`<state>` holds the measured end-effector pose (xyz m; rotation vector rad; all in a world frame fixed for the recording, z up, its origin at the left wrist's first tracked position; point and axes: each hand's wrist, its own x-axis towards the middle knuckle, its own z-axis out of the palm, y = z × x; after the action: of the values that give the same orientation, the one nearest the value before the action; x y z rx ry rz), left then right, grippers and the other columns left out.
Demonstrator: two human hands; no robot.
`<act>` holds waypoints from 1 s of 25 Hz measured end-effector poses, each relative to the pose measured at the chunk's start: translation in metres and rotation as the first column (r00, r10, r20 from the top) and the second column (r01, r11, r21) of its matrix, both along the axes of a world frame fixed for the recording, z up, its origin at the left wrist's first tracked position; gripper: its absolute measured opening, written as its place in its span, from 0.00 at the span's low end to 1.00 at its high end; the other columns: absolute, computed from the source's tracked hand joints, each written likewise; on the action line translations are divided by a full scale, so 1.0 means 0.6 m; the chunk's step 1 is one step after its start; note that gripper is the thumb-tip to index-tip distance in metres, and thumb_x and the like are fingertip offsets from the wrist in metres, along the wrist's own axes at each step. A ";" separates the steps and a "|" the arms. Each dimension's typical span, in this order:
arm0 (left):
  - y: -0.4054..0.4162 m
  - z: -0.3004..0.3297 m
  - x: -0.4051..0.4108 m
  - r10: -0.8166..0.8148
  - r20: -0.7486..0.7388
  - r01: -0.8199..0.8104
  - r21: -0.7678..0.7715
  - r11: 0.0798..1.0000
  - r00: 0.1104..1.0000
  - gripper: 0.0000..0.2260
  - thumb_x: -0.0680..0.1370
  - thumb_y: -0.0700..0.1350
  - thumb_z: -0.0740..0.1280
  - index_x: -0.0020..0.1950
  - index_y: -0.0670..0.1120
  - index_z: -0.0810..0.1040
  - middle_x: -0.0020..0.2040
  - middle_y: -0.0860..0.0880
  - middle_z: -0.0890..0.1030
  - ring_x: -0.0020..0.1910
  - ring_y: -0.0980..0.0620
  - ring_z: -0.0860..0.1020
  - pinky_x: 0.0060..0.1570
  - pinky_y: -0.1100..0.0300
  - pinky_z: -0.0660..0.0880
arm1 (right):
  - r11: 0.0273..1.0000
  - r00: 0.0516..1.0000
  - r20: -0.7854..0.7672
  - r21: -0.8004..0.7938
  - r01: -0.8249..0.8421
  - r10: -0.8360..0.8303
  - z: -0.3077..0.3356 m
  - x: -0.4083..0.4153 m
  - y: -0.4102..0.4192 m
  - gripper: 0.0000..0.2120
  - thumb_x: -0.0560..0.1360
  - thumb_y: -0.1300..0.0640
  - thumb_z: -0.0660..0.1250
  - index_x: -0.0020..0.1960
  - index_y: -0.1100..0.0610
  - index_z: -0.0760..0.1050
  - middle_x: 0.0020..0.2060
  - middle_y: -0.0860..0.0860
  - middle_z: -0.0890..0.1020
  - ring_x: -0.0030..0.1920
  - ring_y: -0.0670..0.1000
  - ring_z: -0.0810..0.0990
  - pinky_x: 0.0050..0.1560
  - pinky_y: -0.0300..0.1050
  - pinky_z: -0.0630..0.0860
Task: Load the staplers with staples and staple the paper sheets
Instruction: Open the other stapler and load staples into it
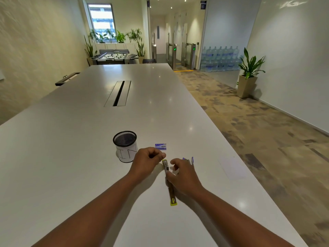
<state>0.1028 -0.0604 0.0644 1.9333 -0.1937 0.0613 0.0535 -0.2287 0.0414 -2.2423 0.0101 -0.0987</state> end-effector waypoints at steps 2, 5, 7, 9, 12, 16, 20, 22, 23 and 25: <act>0.001 -0.010 0.004 0.001 -0.066 -0.005 -0.064 0.998 0.998 0.06 0.74 0.48 0.76 0.41 0.48 0.85 0.36 0.47 0.85 0.36 0.53 0.81 0.45 0.51 0.81 | 0.999 0.999 0.033 -0.051 0.006 -0.004 -0.018 -0.005 0.007 0.16 0.74 0.47 0.71 0.60 0.50 0.78 0.47 0.46 0.78 0.50 0.46 0.79 0.50 0.46 0.77; 0.003 -0.022 0.010 0.016 -0.109 -0.027 -0.102 0.994 0.994 0.04 0.74 0.45 0.77 0.39 0.48 0.85 0.35 0.46 0.85 0.35 0.52 0.83 0.41 0.56 0.82 | 0.990 0.991 0.130 -0.137 0.044 -0.026 -0.036 -0.009 0.012 0.11 0.74 0.44 0.68 0.54 0.45 0.79 0.42 0.44 0.78 0.43 0.44 0.76 0.44 0.44 0.73; 0.004 -0.029 0.015 0.029 -0.103 -0.036 -0.062 0.997 0.994 0.04 0.75 0.43 0.75 0.40 0.49 0.85 0.35 0.48 0.86 0.33 0.54 0.83 0.37 0.61 0.80 | 0.986 0.987 0.157 -0.156 0.059 -0.034 -0.044 -0.008 0.015 0.09 0.75 0.43 0.66 0.51 0.46 0.78 0.41 0.44 0.78 0.41 0.44 0.76 0.43 0.43 0.73; 0.003 -0.033 0.017 0.024 -0.084 -0.022 0.023 0.999 0.996 0.04 0.75 0.42 0.74 0.41 0.49 0.85 0.35 0.49 0.86 0.32 0.57 0.82 0.34 0.66 0.76 | 0.986 0.986 0.162 -0.157 0.058 -0.033 -0.047 -0.006 0.016 0.09 0.75 0.42 0.65 0.50 0.46 0.77 0.42 0.44 0.79 0.42 0.44 0.77 0.43 0.44 0.74; 0.000 -0.038 0.020 -0.029 -0.056 0.039 0.178 0.983 0.998 0.04 0.75 0.40 0.73 0.43 0.49 0.86 0.35 0.53 0.86 0.33 0.64 0.81 0.35 0.73 0.74 | 0.986 0.985 0.171 -0.158 0.050 -0.023 -0.052 -0.006 0.016 0.09 0.75 0.42 0.64 0.50 0.45 0.76 0.42 0.44 0.79 0.42 0.44 0.77 0.40 0.41 0.73; -0.008 -0.034 0.028 -0.095 -0.040 0.102 0.322 0.941 0.995 0.04 0.74 0.41 0.74 0.43 0.50 0.86 0.38 0.60 0.84 0.39 0.70 0.79 0.37 0.78 0.70 | 0.986 0.981 0.194 -0.162 0.049 -0.017 -0.056 -0.007 0.015 0.08 0.76 0.43 0.64 0.49 0.46 0.76 0.42 0.44 0.80 0.41 0.44 0.76 0.38 0.39 0.70; -0.013 -0.026 0.038 -0.144 -0.059 0.155 0.403 0.902 0.988 0.07 0.74 0.41 0.74 0.40 0.54 0.85 0.39 0.60 0.84 0.40 0.71 0.79 0.37 0.78 0.70 | 0.988 0.981 0.195 -0.148 0.044 -0.014 -0.056 -0.007 0.016 0.08 0.76 0.44 0.64 0.49 0.47 0.76 0.42 0.44 0.80 0.41 0.45 0.76 0.40 0.42 0.74; -0.015 -0.022 0.043 -0.159 -0.072 0.174 0.452 0.875 0.985 0.07 0.75 0.42 0.74 0.41 0.54 0.86 0.39 0.60 0.84 0.39 0.70 0.79 0.36 0.78 0.69 | 0.988 0.980 0.201 -0.147 0.042 -0.012 -0.058 -0.006 0.015 0.07 0.76 0.44 0.64 0.48 0.46 0.76 0.41 0.43 0.78 0.40 0.44 0.75 0.38 0.39 0.70; -0.016 -0.020 0.046 -0.165 -0.078 0.182 0.470 0.864 0.983 0.06 0.75 0.42 0.74 0.42 0.54 0.86 0.39 0.61 0.83 0.39 0.70 0.79 0.36 0.78 0.69 | 0.988 0.979 0.202 -0.147 0.043 -0.013 -0.058 -0.006 0.014 0.07 0.76 0.44 0.64 0.48 0.46 0.75 0.40 0.43 0.78 0.39 0.44 0.74 0.37 0.38 0.68; -0.018 -0.016 0.050 -0.172 -0.086 0.193 0.490 0.850 0.981 0.05 0.75 0.43 0.74 0.44 0.53 0.87 0.39 0.61 0.83 0.40 0.69 0.79 0.35 0.79 0.68 | 0.989 0.980 0.198 -0.143 0.045 -0.016 -0.059 -0.005 0.013 0.08 0.76 0.43 0.63 0.47 0.46 0.75 0.40 0.43 0.78 0.39 0.44 0.74 0.36 0.36 0.66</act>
<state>0.1328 -0.0714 0.0545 2.4194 -0.3986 -0.1712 0.0505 -0.2208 0.0061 -2.3704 -0.0717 -0.3471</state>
